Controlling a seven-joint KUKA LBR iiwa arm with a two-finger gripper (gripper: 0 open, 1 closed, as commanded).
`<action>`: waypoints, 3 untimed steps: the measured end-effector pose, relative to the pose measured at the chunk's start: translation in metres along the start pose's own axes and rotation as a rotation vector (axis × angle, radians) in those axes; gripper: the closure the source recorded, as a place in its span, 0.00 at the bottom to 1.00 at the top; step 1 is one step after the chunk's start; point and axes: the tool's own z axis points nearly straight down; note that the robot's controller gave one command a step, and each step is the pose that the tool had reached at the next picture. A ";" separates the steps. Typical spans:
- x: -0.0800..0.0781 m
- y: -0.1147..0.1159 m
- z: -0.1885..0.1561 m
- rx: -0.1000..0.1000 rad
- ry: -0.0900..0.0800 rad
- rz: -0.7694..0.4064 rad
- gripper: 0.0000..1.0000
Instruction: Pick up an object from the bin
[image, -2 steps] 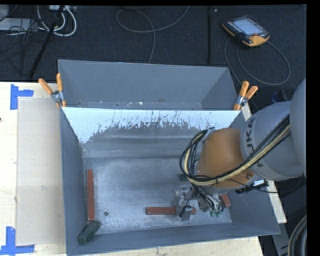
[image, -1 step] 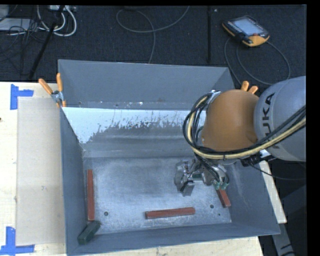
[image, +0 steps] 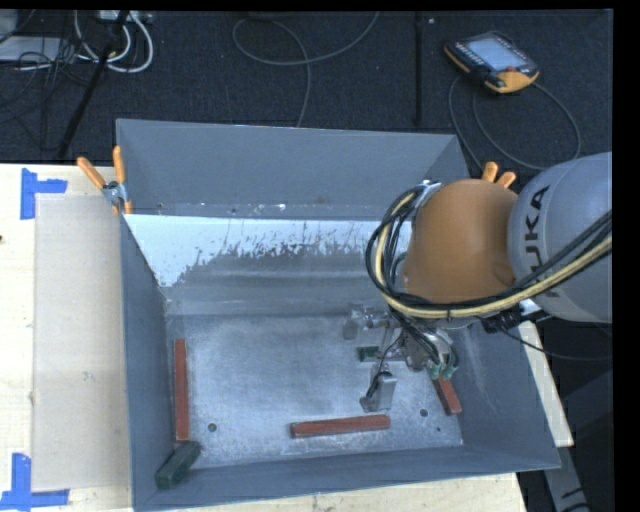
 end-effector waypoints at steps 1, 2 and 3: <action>0.000 0.000 0.000 0.000 0.000 0.000 0.00; 0.013 0.004 0.038 0.000 -0.008 -0.019 0.00; 0.031 0.019 0.095 0.000 0.001 0.088 0.00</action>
Offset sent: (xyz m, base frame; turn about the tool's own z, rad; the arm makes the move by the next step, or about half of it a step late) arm -0.0407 0.0109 -0.1042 -0.0601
